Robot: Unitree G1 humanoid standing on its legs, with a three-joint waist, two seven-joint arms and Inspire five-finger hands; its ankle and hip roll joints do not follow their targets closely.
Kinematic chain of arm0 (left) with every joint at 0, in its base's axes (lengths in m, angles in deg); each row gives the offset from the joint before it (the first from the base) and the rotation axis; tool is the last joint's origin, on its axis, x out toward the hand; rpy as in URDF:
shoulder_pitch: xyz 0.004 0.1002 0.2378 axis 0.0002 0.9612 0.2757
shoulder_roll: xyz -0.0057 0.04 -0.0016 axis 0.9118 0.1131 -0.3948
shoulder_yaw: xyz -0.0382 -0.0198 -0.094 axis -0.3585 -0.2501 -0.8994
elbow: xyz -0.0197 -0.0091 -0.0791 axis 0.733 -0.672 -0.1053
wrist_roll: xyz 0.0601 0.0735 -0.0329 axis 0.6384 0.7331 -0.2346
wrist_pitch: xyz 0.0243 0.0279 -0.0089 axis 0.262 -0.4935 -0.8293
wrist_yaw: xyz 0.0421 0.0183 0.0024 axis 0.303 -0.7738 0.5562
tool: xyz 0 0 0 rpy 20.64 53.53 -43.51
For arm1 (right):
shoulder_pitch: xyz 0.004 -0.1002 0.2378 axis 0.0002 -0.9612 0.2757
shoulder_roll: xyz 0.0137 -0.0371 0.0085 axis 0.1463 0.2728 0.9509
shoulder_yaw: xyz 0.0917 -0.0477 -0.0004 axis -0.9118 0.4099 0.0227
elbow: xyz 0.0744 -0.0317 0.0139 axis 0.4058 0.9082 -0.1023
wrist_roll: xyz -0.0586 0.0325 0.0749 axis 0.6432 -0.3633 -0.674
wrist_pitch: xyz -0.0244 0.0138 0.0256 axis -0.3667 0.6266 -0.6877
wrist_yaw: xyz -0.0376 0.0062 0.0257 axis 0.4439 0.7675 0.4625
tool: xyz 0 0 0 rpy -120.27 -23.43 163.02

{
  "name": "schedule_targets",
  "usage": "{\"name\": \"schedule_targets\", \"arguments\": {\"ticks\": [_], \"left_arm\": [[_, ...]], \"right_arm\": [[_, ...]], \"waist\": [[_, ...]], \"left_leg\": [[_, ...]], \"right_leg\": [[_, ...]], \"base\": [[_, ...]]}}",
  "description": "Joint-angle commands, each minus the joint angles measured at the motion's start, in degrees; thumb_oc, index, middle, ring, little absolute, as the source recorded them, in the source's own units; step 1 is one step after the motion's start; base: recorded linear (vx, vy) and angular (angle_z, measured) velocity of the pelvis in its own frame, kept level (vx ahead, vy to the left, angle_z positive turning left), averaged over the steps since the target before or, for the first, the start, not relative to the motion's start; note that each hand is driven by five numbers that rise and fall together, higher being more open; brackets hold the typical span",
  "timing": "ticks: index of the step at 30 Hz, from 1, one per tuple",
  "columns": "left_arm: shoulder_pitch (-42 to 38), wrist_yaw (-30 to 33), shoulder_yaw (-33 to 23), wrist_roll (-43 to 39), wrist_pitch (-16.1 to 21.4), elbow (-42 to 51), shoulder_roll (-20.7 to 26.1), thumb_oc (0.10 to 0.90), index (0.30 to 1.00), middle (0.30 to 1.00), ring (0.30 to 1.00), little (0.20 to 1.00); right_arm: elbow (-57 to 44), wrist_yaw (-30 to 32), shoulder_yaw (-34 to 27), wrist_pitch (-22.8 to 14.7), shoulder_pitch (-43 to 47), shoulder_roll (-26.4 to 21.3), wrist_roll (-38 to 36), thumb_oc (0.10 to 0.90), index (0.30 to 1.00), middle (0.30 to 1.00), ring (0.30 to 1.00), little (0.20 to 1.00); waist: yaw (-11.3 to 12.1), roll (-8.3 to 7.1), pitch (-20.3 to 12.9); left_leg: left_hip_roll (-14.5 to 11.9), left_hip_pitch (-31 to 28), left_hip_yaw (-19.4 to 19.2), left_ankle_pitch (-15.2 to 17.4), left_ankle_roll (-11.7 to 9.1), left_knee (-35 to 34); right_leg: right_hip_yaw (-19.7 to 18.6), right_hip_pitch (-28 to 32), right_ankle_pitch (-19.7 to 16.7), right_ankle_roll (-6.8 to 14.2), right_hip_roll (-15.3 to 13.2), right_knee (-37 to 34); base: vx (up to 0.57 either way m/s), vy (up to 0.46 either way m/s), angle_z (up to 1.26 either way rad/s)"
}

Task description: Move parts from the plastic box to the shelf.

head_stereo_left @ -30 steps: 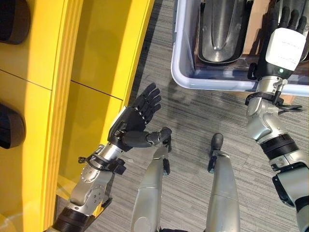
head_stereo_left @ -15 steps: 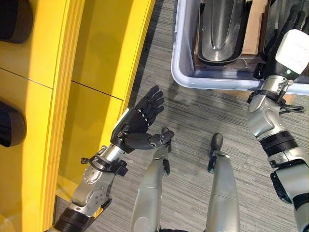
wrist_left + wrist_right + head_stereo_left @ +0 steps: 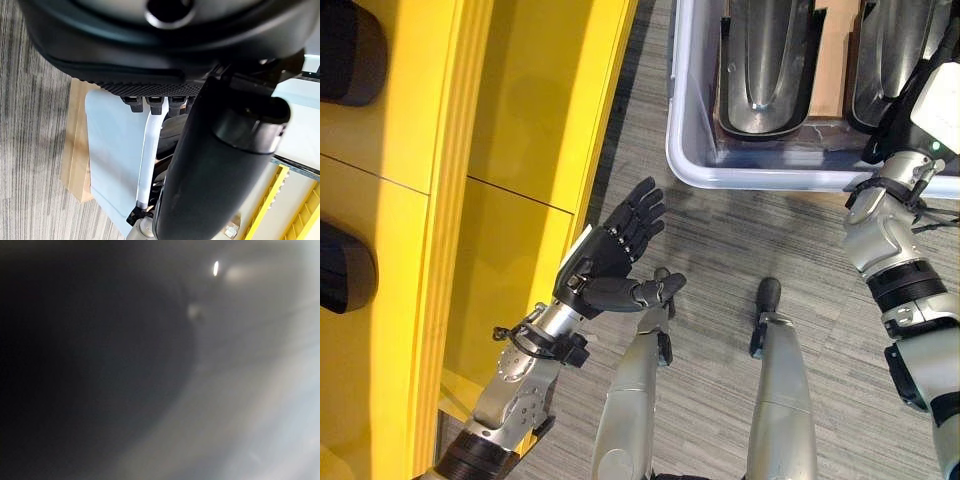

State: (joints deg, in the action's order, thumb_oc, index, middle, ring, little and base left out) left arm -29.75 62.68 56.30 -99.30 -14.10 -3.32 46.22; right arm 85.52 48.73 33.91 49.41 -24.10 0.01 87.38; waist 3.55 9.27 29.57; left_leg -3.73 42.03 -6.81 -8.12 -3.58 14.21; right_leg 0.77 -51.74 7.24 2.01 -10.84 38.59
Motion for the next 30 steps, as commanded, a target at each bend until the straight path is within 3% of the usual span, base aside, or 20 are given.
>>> {"name": "schedule_targets", "arguments": {"ticks": [1,13,21,30], "left_arm": [[-0.4,-1.5,-0.2,-0.8,5.9,5.6,-2.2,0.900,1.000,1.000,1.000,1.000],[-0.1,-3.3,-0.5,-1.5,6.5,4.9,-0.6,0.900,1.000,1.000,1.000,1.000],[-0.4,-3.9,-0.8,-1.2,6.5,4.2,-0.1,0.900,1.000,1.000,1.000,1.000],[-1.4,-3.5,-0.8,-1.1,6.0,3.7,0.0,0.900,1.000,1.000,1.000,1.000]], "right_arm": [[4.4,-0.9,4.2,1.2,2.5,-6.8,7.6,0.900,1.000,1.000,1.000,1.000],[9.0,-0.3,15.0,3.4,7.0,-10.9,15.4,0.900,1.000,1.000,1.000,1.000],[10.7,0.5,17.8,3.6,7.4,-11.2,10.8,0.900,1.000,1.000,1.000,1.000],[13.8,0.6,17.5,0.4,7.5,-10.0,4.9,0.900,1.000,1.000,1.000,1.000]], "waist": [[-0.8,7.96,0.2],[0.3,7.58,0.2],[0.5,7.11,0.2],[0.6,7.19,0.2]], "left_leg": [[2.3,1.0,2.4,2.6,0.3,-1.1],[2.0,1.9,2.9,2.2,0.4,-0.9],[1.7,2.4,3.1,2.1,0.6,-0.7],[1.5,3.7,3.2,2.3,0.7,0.0]], "right_leg": [[2.2,3.1,9.4,-3.4,3.7,5.0],[3.2,3.1,8.9,-3.1,3.3,4.4],[3.5,3.1,8.5,-2.9,3.3,4.1],[3.3,1.9,8.7,-3.0,3.5,4.7]], "base": [[-0.01,-0.035,0.00],[-0.01,-0.022,0.01],[0.00,-0.010,0.01],[0.00,0.000,0.00]]}}
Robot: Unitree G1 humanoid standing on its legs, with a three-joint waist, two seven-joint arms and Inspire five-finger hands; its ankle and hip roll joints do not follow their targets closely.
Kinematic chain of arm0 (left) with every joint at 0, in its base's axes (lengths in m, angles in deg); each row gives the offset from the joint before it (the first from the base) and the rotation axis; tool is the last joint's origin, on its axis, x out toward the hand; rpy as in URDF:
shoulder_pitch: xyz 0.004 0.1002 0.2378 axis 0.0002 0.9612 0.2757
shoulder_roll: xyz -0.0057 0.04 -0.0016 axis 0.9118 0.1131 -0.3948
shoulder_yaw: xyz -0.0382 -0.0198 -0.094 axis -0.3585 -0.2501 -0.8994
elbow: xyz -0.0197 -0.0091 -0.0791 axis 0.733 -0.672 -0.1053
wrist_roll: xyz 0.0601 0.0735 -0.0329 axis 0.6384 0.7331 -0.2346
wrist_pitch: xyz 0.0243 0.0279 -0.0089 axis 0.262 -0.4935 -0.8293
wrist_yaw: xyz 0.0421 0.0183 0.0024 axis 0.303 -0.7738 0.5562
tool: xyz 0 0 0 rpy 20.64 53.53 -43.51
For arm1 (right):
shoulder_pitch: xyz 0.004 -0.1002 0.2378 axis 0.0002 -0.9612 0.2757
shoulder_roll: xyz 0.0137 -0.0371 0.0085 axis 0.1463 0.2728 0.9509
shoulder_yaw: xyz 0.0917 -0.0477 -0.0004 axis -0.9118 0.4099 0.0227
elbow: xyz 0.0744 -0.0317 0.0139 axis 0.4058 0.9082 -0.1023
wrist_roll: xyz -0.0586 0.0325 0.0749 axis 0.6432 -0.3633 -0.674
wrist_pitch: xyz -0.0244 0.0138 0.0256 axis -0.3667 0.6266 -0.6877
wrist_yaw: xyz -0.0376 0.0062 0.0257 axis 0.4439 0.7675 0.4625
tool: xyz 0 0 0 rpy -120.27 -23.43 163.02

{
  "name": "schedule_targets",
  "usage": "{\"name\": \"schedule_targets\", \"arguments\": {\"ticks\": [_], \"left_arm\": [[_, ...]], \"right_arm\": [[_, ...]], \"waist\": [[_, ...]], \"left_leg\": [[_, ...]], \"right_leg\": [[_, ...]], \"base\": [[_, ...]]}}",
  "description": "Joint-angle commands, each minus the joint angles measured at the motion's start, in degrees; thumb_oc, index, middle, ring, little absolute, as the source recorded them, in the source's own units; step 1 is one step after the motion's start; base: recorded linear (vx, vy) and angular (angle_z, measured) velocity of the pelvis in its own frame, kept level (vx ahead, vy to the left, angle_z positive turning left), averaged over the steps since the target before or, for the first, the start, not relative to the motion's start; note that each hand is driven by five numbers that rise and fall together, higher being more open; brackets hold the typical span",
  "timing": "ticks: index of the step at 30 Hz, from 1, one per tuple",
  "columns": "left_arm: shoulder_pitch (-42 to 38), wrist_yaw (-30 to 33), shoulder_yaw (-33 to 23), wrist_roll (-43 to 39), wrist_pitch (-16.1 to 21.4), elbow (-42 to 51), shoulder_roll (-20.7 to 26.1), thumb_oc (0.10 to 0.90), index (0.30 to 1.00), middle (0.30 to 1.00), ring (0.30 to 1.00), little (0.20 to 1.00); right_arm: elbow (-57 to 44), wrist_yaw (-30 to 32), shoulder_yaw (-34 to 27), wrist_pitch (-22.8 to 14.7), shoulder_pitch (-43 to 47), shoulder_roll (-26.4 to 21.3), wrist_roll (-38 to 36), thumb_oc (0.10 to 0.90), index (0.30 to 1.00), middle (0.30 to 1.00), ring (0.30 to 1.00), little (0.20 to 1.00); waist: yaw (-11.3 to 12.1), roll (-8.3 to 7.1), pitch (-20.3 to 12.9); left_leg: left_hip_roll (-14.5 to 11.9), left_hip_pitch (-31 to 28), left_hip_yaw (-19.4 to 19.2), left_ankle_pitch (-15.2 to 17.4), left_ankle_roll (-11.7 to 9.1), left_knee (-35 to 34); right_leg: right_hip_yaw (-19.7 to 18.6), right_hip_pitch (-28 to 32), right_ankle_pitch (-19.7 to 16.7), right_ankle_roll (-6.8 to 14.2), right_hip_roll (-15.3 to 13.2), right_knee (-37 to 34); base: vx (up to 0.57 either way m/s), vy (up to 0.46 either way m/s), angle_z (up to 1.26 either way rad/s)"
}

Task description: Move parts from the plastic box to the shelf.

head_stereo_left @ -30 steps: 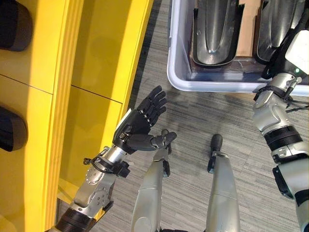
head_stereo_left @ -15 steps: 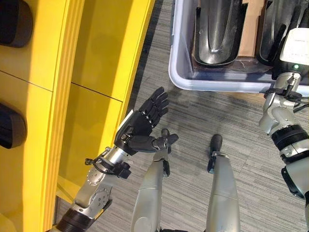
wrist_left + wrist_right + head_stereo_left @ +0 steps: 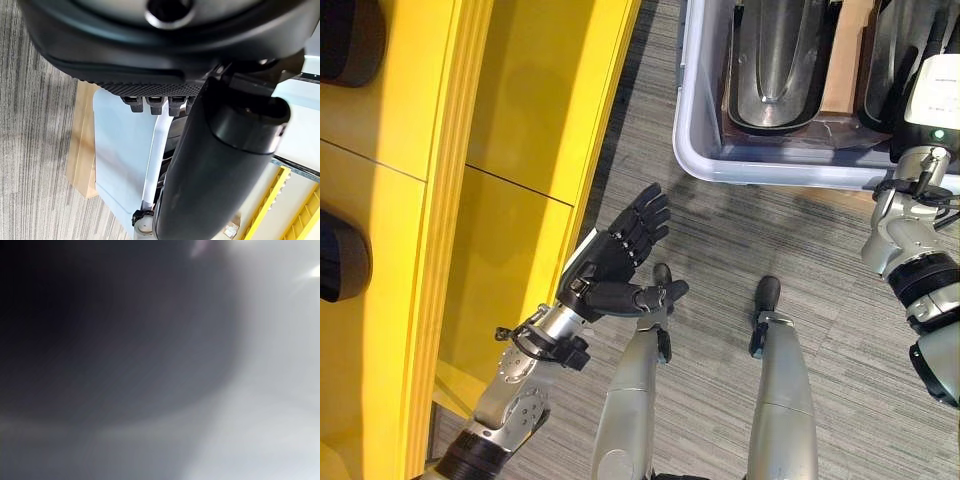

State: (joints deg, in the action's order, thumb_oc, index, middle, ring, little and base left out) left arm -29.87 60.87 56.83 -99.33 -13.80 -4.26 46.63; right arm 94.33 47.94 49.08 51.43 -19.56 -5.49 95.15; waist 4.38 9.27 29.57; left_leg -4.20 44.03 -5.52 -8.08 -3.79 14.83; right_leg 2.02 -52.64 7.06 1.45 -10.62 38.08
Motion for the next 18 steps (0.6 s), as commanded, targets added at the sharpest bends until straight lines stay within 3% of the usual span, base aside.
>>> {"name": "schedule_targets", "arguments": {"ticks": [1,8,12,18], "left_arm": [[-1.2,-1.8,-1.4,-1.1,5.8,4.7,-0.3,0.900,1.000,1.000,1.000,1.000],[-2.1,-0.2,-0.8,-0.4,5.6,4.6,-0.8,0.900,1.000,1.000,1.000,1.000],[-2.3,-0.6,-0.4,-0.5,6.2,3.8,-0.8,0.900,1.000,1.000,1.000,1.000],[-1.8,-1.3,-1.0,-0.5,6.6,3.7,-0.3,0.900,1.000,1.000,1.000,1.000]], "right_arm": [[5.0,1.3,1.9,-2.1,2.9,-4.4,-3.0,0.900,1.000,1.000,1.000,1.000],[5.2,0.5,2.3,-1.7,3.3,-3.8,0.9,0.900,1.000,1.000,1.000,1.000],[5.1,-2.0,5.8,1.5,4.7,-4.8,10.2,0.900,1.000,1.000,1.000,1.000],[3.4,-2.6,9.3,2.7,5.6,-5.9,5.9,0.900,1.000,1.000,1.000,1.000]], "waist": [[-0.2,7.24,0.2],[-0.3,7.58,0.2],[-0.2,7.54,0.2],[0.0,7.07,0.2]], "left_leg": [[1.9,1.9,1.8,2.3,0.9,-0.5],[1.8,3.3,1.7,2.3,0.9,0.1],[1.9,3.9,1.7,2.2,0.9,0.4],[1.5,4.2,1.8,2.0,0.9,0.2]], "right_leg": [[2.0,2.6,8.9,-2.4,3.3,5.3],[1.8,0.9,9.1,-2.5,3.3,6.2],[1.9,0.3,9.1,-2.5,3.3,6.3],[2.1,0.3,8.7,-2.2,3.2,5.8]], "base": [[0.00,0.000,0.00],[0.00,0.000,0.00],[0.00,0.000,0.00],[0.00,0.000,0.00]]}}
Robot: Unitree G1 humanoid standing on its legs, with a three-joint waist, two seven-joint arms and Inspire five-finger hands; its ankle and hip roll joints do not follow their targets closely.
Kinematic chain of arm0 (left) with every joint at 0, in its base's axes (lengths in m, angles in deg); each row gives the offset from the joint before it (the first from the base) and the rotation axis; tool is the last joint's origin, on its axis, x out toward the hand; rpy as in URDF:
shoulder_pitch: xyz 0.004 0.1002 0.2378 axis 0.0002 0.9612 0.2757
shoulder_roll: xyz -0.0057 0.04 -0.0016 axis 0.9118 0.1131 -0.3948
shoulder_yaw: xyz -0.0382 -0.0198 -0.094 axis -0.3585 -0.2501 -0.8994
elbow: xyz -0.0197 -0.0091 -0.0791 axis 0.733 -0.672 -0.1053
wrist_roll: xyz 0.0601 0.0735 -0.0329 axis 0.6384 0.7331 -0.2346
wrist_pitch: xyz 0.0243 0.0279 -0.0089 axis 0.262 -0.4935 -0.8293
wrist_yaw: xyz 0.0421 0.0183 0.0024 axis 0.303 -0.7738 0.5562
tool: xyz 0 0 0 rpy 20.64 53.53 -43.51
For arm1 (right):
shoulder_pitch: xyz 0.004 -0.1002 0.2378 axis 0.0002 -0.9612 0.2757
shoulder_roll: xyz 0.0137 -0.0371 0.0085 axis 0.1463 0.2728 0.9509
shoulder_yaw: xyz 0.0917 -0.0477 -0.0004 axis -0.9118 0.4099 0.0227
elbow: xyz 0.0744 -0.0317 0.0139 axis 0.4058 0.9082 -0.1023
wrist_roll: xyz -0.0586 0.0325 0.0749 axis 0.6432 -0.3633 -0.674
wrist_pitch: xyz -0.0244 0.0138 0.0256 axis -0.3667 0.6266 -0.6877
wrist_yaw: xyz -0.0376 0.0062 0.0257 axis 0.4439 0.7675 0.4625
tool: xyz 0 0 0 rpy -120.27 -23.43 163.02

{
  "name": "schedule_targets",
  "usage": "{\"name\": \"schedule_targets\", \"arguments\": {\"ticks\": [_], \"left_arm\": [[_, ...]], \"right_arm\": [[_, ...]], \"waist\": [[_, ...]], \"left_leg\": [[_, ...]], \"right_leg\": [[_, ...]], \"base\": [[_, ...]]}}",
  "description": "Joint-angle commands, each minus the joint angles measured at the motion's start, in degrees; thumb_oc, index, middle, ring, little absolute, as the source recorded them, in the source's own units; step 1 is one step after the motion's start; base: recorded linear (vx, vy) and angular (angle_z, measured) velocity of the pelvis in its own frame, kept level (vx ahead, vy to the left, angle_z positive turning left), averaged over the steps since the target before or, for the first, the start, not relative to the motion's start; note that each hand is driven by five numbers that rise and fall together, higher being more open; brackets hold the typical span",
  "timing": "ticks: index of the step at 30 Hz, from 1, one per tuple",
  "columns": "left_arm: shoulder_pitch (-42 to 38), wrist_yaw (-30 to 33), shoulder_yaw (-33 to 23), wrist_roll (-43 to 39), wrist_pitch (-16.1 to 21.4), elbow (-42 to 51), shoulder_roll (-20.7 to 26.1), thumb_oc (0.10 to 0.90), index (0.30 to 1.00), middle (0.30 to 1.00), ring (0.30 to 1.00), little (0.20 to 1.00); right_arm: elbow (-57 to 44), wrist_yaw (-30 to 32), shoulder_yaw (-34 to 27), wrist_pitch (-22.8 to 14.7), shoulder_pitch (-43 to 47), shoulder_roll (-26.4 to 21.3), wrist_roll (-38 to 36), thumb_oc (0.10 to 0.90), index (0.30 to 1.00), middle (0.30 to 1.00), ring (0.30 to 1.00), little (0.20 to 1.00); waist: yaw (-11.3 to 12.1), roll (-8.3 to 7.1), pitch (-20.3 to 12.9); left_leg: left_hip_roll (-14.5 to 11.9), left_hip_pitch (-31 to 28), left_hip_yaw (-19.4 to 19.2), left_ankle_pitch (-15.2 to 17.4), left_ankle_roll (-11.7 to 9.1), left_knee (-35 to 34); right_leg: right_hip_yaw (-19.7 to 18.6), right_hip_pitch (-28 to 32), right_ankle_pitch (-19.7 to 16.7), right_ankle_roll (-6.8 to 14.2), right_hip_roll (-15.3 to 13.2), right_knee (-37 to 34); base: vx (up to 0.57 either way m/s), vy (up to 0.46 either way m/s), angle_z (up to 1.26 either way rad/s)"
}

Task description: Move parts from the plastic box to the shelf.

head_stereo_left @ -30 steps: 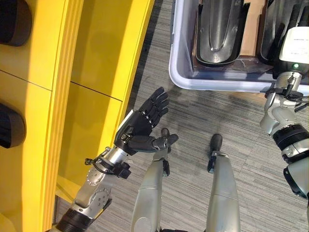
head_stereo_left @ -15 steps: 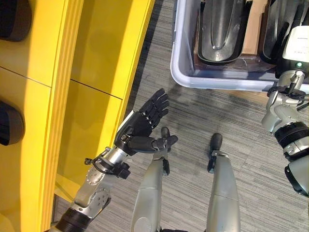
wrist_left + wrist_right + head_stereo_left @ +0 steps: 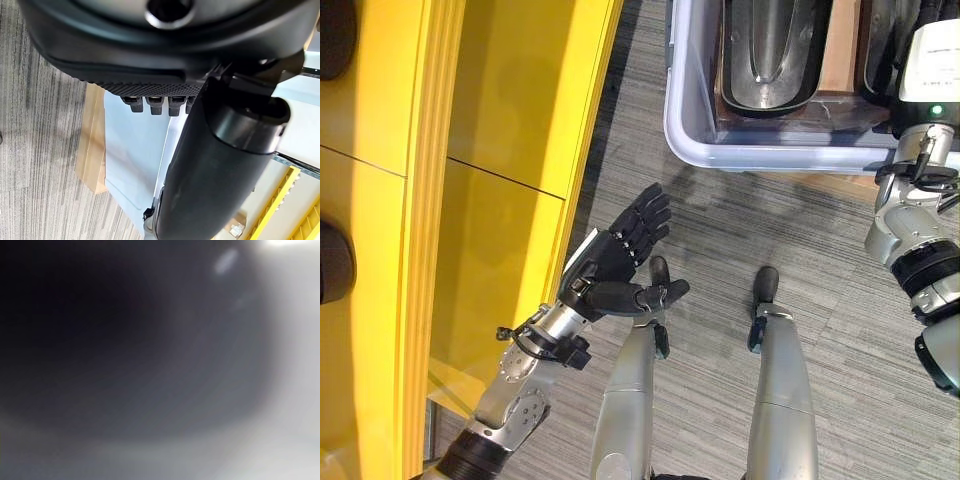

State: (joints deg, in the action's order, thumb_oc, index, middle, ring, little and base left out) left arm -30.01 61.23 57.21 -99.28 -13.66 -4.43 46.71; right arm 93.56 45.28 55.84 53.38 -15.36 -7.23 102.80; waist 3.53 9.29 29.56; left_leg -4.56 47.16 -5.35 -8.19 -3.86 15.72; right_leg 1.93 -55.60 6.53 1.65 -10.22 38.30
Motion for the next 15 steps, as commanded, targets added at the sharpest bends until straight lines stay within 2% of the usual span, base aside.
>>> {"name": "schedule_targets", "arguments": {"ticks": [1,4,15], "left_arm": [[-1.6,-1.8,-1.5,-0.5,6.3,3.9,-0.3,0.900,1.000,1.000,1.000,1.000],[-1.7,-1.7,-1.7,-0.3,5.9,4.0,-0.4,0.900,1.000,1.000,1.000,1.000],[-2.3,-1.3,-1.7,0.0,5.8,3.5,-0.3,0.900,1.000,1.000,1.000,1.000]], "right_arm": [[4.1,0.3,2.6,0.8,1.2,-4.1,-1.6,0.900,1.000,1.000,1.000,1.000],[4.2,-0.3,2.9,1.1,1.7,-3.8,-1.3,0.900,1.000,1.000,1.000,1.000],[4.6,-0.2,2.2,-1.5,1.4,-2.8,-4.3,0.900,1.000,1.000,1.000,1.000]], "waist": [[0.9,7.03,0.2],[1.0,7.02,0.2],[1.2,6.87,0.2]], "left_leg": [[1.8,1.2,1.5,2.1,1.0,-0.7],[1.8,1.5,1.7,2.1,1.0,-0.6],[1.6,2.6,1.9,2.1,0.9,0.0]], "right_leg": [[2.2,3.2,9.2,-2.4,2.8,5.6],[2.2,3.0,9.2,-2.4,2.8,5.7],[2.2,2.0,9.3,-2.3,2.9,6.4]], "base": [[0.00,0.000,0.00],[0.00,0.000,0.00],[0.00,0.000,0.00]]}}
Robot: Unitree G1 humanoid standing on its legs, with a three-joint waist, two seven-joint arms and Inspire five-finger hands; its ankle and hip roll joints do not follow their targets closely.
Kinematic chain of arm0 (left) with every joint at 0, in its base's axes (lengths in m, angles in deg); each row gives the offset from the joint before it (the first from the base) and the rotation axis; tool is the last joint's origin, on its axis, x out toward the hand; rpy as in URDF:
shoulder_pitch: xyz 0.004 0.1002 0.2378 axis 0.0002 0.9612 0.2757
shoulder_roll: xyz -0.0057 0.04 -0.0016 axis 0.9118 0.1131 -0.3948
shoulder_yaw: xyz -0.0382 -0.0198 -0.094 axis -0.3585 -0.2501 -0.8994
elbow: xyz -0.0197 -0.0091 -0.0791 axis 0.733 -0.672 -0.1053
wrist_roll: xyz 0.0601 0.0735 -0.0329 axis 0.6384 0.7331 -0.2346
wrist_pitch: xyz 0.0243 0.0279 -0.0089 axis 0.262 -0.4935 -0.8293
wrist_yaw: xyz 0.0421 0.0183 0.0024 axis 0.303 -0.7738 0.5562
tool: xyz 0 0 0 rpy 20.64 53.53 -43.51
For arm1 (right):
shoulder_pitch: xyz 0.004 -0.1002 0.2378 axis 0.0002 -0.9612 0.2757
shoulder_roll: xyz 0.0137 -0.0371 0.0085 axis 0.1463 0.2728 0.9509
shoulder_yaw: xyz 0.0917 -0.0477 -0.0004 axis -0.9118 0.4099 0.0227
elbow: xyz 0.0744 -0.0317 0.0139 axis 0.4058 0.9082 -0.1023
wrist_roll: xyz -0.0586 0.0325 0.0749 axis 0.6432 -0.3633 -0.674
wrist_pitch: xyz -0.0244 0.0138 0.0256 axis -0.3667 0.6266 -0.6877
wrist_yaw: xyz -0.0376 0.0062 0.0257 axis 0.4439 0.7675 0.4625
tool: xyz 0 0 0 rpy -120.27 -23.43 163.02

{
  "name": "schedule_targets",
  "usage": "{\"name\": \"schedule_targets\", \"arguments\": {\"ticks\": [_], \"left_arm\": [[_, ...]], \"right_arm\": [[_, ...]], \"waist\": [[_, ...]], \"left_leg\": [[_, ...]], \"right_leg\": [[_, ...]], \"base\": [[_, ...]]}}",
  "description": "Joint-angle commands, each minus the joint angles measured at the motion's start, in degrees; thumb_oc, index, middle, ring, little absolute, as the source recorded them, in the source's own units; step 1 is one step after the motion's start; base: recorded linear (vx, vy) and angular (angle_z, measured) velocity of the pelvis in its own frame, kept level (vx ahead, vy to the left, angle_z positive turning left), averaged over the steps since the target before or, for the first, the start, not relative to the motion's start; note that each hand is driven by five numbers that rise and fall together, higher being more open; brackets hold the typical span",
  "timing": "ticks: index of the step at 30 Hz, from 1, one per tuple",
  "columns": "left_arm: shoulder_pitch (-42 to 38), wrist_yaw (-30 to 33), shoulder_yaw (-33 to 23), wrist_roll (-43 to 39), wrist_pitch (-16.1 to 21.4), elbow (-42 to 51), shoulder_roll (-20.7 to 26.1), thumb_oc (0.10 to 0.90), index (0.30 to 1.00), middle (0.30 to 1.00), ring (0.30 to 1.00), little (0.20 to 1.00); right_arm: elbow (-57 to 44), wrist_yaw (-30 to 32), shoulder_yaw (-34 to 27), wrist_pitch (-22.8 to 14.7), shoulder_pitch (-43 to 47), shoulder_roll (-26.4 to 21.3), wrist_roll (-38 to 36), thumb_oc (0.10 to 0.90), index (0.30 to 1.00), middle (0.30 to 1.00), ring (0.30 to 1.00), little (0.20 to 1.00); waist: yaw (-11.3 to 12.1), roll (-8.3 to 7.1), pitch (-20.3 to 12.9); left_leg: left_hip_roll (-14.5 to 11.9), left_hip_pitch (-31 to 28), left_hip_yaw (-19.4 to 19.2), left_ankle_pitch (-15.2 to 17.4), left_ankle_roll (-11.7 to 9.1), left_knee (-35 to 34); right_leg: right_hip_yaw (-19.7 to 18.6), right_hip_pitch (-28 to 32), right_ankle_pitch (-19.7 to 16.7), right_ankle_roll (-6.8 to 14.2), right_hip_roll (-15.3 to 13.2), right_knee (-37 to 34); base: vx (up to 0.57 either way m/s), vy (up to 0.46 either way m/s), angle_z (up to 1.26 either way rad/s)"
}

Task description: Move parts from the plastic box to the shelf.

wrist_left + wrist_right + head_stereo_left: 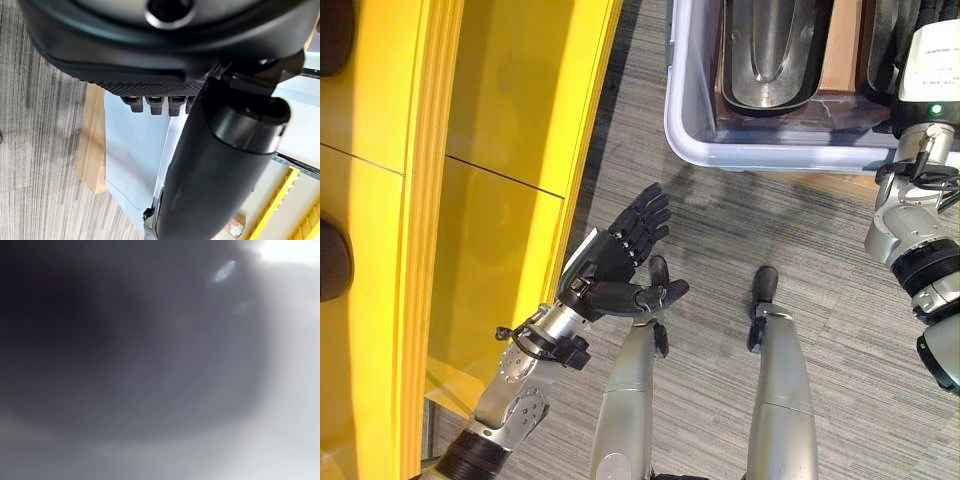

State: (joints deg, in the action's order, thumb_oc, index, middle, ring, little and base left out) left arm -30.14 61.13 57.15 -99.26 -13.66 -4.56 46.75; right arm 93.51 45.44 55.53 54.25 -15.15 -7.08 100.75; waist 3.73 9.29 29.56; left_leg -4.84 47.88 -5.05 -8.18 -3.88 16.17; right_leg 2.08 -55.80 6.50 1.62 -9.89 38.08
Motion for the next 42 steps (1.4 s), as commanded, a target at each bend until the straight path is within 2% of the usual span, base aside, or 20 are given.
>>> {"name": "schedule_targets", "arguments": {"ticks": [1,7,12,21,26,32,36,42], "left_arm": [[-2.3,-0.9,-1.6,0.0,5.8,3.7,-0.4,0.900,1.000,1.000,1.000,1.000],[-2.5,-0.7,-1.7,0.2,5.6,3.4,-0.5,0.900,1.000,1.000,1.000,1.000],[-2.8,-0.7,-1.8,0.6,5.6,2.8,-0.6,0.900,1.000,1.000,1.000,1.000],[-3.5,-0.9,-1.7,-1.1,6.2,2.6,-0.7,0.900,1.000,1.000,1.000,1.000],[-3.5,-1.6,-1.6,-1.6,6.8,3.0,-0.4,0.900,1.000,1.000,1.000,1.000],[-3.9,-2.6,-2.0,-2.9,7.4,3.1,0.5,0.900,1.000,1.000,1.000,1.000],[-3.6,-2.7,-2.3,-3.4,8.0,3.4,0.8,0.900,1.000,1.000,1.000,1.000],[-4.1,-3.6,-2.9,-4.6,8.9,2.6,1.5,0.900,1.000,1.000,1.000,1.000]], "right_arm": [[4.7,-0.3,2.4,-2.5,1.2,-2.8,-2.1,0.900,1.000,1.000,1.000,1.000],[4.6,-0.8,2.7,-5.2,1.4,-2.6,-1.7,0.900,1.000,1.000,1.000,1.000],[3.9,-0.3,1.8,-9.8,0.2,-1.9,-7.4,0.900,1.000,1.000,1.000,1.000],[3.9,-0.7,1.1,-10.1,-0.4,-1.9,-3.2,0.900,1.000,1.000,1.000,1.000],[3.6,-0.4,2.1,-10.5,-0.6,-2.0,-4.2,0.900,1.000,1.000,1.000,1.000],[3.2,0.7,4.1,-8.8,-0.8,-2.7,0.9,0.900,1.000,1.000,1.000,1.000],[2.5,-0.1,4.9,-8.3,-0.4,-3.5,0.6,0.900,1.000,1.000,1.000,1.000],[3.8,-0.4,6.3,-11.3,0.2,-3.6,-1.4,0.900,1.000,1.000,1.000,1.000]], "waist": [[1.0,6.87,0.2],[1.2,6.86,0.2],[1.2,6.64,0.2],[1.2,6.56,0.2],[1.6,6.13,0.2],[1.8,5.37,0.2],[1.9,5.18,0.2],[2.3,4.82,0.2]], "left_leg": [[1.8,2.1,1.6,2.2,1.0,-0.3],[1.7,3.2,1.8,2.3,0.9,0.5],[1.5,4.0,1.9,2.5,1.0,1.0],[2.1,6.7,2.5,4.2,1.6,4.9],[2.8,9.4,3.4,6.0,2.2,9.0],[3.6,13.3,4.6,8.4,3.1,14.3],[3.7,14.2,4.9,8.8,3.2,15.3],[3.9,15.8,5.5,9.5,3.5,17.2]], "right_leg": [[2.0,2.0,9.4,-2.3,2.5,6.7],[2.1,0.9,9.7,-2.3,2.3,7.5],[2.0,0.2,9.8,-2.4,2.5,8.0],[1.4,-2.4,10.8,-2.8,2.6,10.9],[1.3,-4.5,11.6,-3.1,2.6,13.5],[0.9,-7.6,12.8,-3.5,2.7,17.3],[0.9,-8.4,13.1,-3.6,2.8,18.2],[0.8,-9.6,13.6,-3.8,2.7,19.9]], "base": [[0.00,0.000,0.00],[0.00,0.000,0.00],[0.00,0.000,0.00],[0.00,-0.005,-0.01],[-0.01,-0.026,0.00],[-0.03,-0.023,-0.04],[-0.01,-0.004,-0.04],[-0.01,-0.002,0.12]]}}
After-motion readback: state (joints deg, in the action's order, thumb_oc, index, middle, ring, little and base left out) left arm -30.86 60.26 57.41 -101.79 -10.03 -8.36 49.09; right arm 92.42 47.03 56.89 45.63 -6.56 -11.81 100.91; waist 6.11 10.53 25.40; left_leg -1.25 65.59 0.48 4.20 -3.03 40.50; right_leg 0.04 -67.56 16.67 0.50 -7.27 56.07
